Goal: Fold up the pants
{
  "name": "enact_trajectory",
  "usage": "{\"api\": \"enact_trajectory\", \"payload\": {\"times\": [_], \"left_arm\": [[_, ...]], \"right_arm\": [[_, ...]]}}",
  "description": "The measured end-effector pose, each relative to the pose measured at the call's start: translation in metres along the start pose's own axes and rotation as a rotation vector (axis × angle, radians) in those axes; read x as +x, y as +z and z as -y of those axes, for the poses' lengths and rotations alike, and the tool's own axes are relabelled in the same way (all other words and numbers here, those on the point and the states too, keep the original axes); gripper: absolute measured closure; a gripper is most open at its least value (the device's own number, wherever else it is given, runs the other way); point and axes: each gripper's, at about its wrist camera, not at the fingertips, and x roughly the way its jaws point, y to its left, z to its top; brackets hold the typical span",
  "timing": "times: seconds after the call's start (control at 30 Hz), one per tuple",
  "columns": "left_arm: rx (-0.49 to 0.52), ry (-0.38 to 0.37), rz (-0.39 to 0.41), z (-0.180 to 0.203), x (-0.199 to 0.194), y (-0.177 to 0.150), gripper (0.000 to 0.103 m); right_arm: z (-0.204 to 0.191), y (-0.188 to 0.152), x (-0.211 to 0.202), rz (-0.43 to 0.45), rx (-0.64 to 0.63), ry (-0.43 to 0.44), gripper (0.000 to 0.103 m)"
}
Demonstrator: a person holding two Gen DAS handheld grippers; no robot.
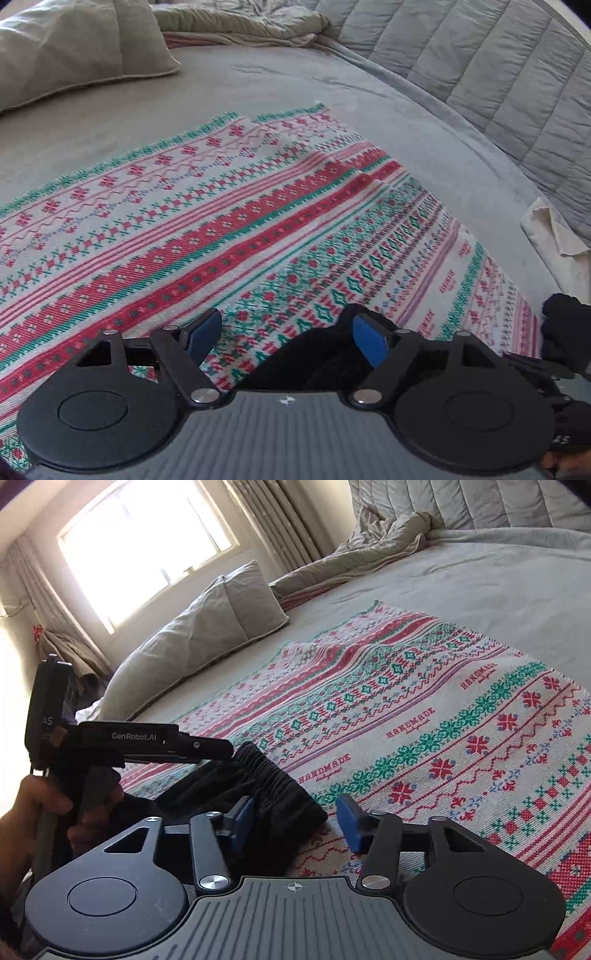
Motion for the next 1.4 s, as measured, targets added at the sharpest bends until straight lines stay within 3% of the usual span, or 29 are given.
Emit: {"api": "enact_trajectory", "payload": {"times": [0.07, 0.17, 0.23, 0.27, 0.37, 0.53, 0.67, 0.83, 0.93, 1.0, 1.13, 1.2, 1.4], "left_arm": [[0.043, -0.011, -0.049, 0.010, 0.002, 0.001, 0.016], [0.139, 0.026, -0.095, 0.028, 0.008, -0.002, 0.027], [0.169, 0.022, -0.101, 0.036, 0.010, -0.005, 0.049], [0.180, 0.018, -0.097, 0.040, 0.009, -0.007, 0.070], [0.229, 0.033, -0.046, 0.054, 0.002, -0.009, 0.084], [0.262, 0.013, 0.111, 0.077, -0.016, 0.002, 0.085], [0.310, 0.053, 0.138, 0.098, 0.004, 0.001, 0.085], [0.342, 0.104, 0.124, 0.096, 0.039, -0.018, 0.083], [0.295, 0.082, 0.167, 0.086, 0.037, -0.023, 0.072], [0.242, 0.081, 0.180, 0.078, 0.029, -0.024, 0.053], [0.144, 0.142, 0.260, 0.063, -0.012, -0.033, 0.027], [0.075, 0.169, 0.291, 0.048, -0.042, -0.044, 0.019], [-0.049, 0.310, 0.329, 0.012, -0.136, -0.102, 0.016]], "right_arm": [[-0.001, -0.001, 0.001, -0.002, -0.001, 0.004, 0.060], [-0.002, -0.002, 0.000, 0.001, -0.003, 0.000, 0.061], [-0.001, -0.003, 0.000, 0.003, -0.004, -0.001, 0.065], [-0.001, -0.003, 0.000, 0.005, -0.004, -0.005, 0.067], [-0.001, -0.003, -0.002, 0.007, 0.001, -0.011, 0.074], [-0.011, 0.001, -0.025, 0.089, -0.036, -0.088, 0.078], [-0.009, 0.007, -0.042, 0.137, -0.032, -0.122, 0.078], [0.001, 0.006, -0.031, 0.065, -0.027, -0.173, 0.077], [0.001, 0.002, -0.020, 0.020, -0.062, -0.200, 0.074], [0.000, -0.001, -0.019, 0.016, -0.075, -0.207, 0.070], [0.001, 0.002, -0.032, 0.061, -0.069, -0.185, 0.043], [0.002, 0.005, -0.039, 0.085, -0.069, -0.171, 0.043], [-0.016, 0.002, -0.046, 0.104, -0.118, -0.072, 0.043]]}}
